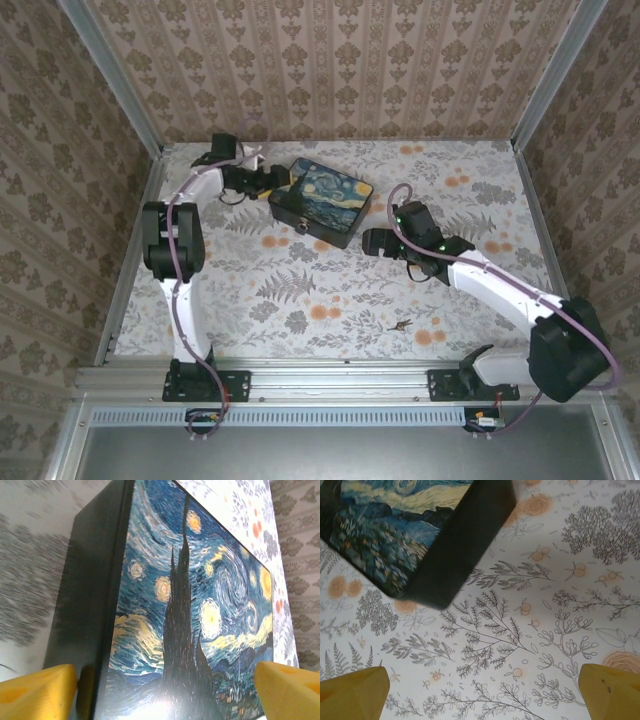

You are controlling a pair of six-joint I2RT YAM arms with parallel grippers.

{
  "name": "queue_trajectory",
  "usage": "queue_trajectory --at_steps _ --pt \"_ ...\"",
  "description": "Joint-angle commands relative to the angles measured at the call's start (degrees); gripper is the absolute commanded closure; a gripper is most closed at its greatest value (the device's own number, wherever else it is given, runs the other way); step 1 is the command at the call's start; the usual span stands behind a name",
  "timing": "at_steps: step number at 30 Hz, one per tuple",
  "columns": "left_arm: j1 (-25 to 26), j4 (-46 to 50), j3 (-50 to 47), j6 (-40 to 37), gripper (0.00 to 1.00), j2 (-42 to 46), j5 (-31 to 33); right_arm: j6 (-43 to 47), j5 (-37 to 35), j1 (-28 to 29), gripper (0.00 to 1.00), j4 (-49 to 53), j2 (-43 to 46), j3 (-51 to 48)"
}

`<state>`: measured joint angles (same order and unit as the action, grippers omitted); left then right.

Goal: Unlock a padlock with a key

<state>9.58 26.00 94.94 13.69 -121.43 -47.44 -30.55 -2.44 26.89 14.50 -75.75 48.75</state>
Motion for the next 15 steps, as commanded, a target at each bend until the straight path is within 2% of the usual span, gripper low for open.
queue_trajectory --at_steps 1,7,15 --pt "4.98 -3.54 -6.17 0.39 0.08 4.68 0.32 -4.73 4.64 -3.05 0.01 -3.08 -3.6 3.54" --pt "10.94 -5.28 -12.49 3.09 0.08 8.54 4.45 -4.4 8.12 -7.69 0.0 -1.97 -11.18 7.76" --pt "12.3 -6.41 -11.63 5.5 0.08 7.45 6.44 -3.67 13.74 -11.46 0.02 -5.42 -16.7 8.8"
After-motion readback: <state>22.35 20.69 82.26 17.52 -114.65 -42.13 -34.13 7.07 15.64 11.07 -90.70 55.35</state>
